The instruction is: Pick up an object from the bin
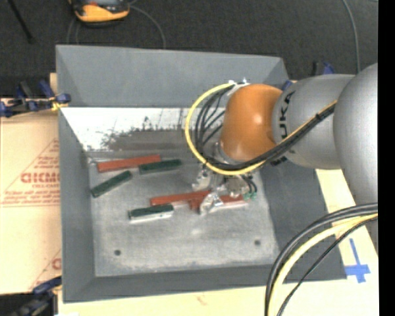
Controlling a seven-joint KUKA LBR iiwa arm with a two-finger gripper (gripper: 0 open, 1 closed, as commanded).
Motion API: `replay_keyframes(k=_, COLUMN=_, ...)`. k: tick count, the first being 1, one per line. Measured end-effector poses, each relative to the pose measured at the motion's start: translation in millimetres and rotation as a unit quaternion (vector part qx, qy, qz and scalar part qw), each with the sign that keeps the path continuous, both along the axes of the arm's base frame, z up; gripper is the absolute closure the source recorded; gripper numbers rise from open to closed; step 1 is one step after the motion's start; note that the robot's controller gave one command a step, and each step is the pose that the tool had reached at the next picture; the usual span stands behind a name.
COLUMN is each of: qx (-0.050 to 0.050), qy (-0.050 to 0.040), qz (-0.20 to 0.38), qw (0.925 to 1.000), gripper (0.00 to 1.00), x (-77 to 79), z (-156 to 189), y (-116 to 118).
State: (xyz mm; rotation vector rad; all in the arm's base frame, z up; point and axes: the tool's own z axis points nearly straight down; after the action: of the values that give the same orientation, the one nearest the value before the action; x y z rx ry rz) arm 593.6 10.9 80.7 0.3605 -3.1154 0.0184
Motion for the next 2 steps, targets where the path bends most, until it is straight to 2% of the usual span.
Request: replay_keyframes(k=2, qx=0.001, qy=-0.0011, qz=-0.001, qw=1.0, gripper=1.0, x=0.2, z=1.0, y=-0.3)
